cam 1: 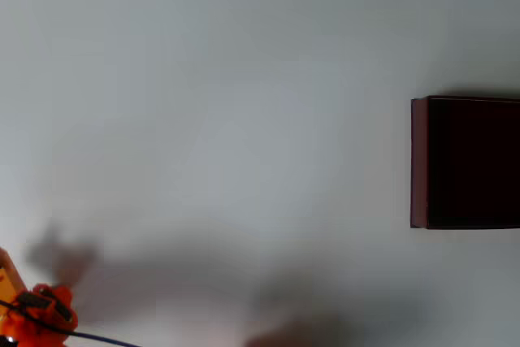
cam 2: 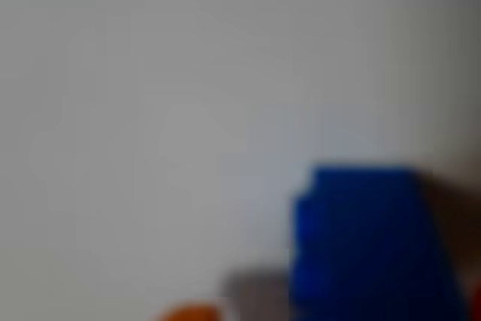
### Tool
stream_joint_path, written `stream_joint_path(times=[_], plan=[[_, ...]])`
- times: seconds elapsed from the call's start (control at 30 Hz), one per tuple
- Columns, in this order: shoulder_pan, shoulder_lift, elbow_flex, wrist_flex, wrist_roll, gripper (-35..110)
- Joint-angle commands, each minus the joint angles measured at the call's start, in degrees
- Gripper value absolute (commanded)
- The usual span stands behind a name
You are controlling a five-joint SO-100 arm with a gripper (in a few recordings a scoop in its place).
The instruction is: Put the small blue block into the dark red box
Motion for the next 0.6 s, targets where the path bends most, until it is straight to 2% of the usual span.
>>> stream_joint_path(times=[0.0,0.07,0.37,0.57], plan=[[-0.18,3.69,0.7,-0.18,0.53,8],[-0.09,3.96,0.79,-0.09,0.35,0],[0.35,3.96,0.44,0.0,-0.62,0],[1.32,6.33,-0.7,5.19,-2.11,0]])
